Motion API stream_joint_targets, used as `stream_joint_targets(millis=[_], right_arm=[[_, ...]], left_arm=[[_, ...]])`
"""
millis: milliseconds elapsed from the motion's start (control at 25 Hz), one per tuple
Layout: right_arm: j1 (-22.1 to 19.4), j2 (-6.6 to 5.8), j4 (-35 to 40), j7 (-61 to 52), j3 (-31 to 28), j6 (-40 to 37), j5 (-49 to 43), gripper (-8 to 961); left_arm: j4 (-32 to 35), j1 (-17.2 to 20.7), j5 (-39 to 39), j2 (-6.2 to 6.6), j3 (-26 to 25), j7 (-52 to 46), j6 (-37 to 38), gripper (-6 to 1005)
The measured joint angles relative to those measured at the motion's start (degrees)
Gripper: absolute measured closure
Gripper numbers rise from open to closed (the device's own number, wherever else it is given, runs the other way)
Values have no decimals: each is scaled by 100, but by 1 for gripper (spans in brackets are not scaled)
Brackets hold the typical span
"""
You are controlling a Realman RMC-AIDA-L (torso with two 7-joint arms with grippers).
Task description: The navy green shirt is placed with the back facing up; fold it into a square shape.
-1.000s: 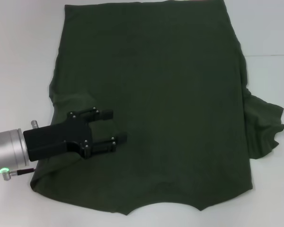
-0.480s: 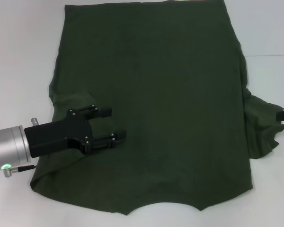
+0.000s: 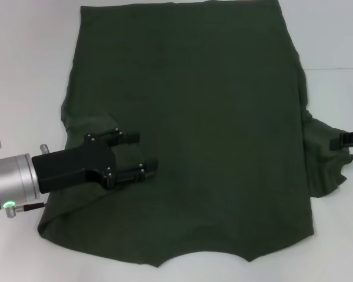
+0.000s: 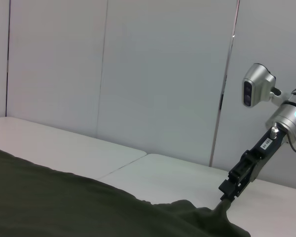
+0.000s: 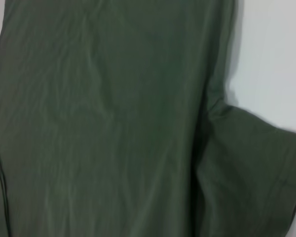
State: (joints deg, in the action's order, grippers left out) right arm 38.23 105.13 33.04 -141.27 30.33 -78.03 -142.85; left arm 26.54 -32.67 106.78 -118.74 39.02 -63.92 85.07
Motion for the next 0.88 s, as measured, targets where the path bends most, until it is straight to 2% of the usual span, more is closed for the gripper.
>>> stream_joint_targets(millis=[880], right_arm=[[112, 54, -270, -33, 245, 435, 5, 84]], left_arm=[[-9, -24, 0, -36, 0, 20, -26, 237]])
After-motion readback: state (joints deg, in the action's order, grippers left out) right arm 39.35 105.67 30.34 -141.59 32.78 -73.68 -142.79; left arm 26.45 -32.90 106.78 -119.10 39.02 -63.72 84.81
